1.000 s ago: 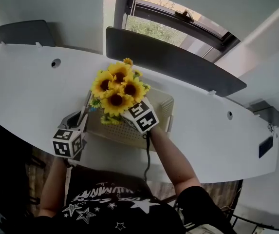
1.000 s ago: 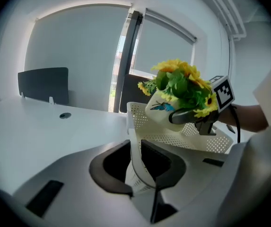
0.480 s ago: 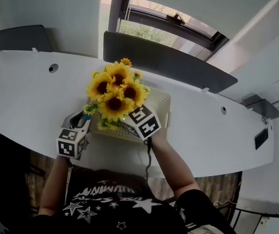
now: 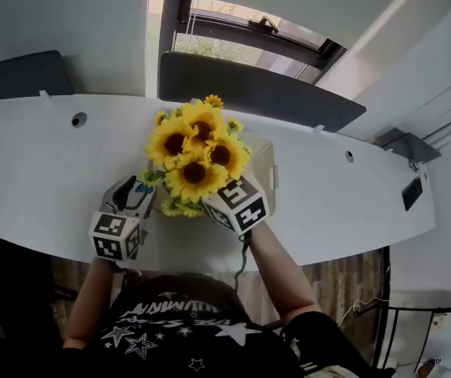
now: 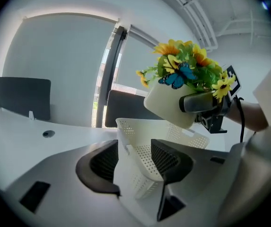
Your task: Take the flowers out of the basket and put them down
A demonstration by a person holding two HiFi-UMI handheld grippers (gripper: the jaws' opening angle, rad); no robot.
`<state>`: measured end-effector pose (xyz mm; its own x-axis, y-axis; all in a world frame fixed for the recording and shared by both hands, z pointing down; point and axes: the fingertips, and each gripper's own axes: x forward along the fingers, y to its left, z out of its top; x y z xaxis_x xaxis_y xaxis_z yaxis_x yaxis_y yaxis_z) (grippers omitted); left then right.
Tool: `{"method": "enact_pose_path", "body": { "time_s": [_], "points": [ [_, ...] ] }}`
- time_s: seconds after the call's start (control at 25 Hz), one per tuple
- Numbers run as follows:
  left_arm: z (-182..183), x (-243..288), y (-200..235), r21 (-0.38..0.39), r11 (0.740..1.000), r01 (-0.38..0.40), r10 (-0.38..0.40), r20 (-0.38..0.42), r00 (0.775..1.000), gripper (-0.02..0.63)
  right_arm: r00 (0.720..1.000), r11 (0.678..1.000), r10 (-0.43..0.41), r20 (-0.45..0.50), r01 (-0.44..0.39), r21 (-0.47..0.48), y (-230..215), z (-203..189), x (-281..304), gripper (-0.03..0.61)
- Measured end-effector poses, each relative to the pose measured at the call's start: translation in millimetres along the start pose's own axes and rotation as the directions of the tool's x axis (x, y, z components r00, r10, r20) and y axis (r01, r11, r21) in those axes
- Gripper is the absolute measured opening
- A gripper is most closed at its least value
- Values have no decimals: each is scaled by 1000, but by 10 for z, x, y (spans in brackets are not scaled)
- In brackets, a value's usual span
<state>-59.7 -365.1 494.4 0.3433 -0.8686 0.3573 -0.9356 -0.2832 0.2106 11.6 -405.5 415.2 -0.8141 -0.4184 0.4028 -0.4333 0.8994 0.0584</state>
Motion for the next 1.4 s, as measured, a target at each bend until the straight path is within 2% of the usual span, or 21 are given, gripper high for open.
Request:
{"method": "enact_pose_path", "body": {
  "time_s": [0.24,0.56,0.72,0.88,1.04,1.16,1.28,1.4],
  "points": [
    [110,-380,179,28,996,87,-87,28,996,204,999,998,-41,15,41,43,346,98,57,554],
    [-32,-1077,730,44,994,103,-106,59,993,204,996,993,-91,19,89,74,1190,145,257,554],
    [-4,-1155,850,41,991,124,-125,36,991,202,993,988,-115,7,113,104,1302,135,285,554],
    [-9,-1085,904,41,982,184,-184,4,983,201,988,978,-153,19,149,145,1325,87,337,554],
    [-158,-1255,932,37,972,233,-233,-7,972,173,980,964,-198,4,194,180,1623,-67,317,554],
    [-259,-1381,935,35,972,233,-233,-1,972,121,979,961,-202,-25,204,190,1808,-222,280,554],
    [-334,-1531,902,25,976,214,-214,8,977,102,982,964,-187,-27,189,187,1981,-317,202,554],
    [-401,-1677,877,8,983,185,-186,22,982,94,985,970,-171,11,166,179,2132,-350,143,554]
  ]
}}
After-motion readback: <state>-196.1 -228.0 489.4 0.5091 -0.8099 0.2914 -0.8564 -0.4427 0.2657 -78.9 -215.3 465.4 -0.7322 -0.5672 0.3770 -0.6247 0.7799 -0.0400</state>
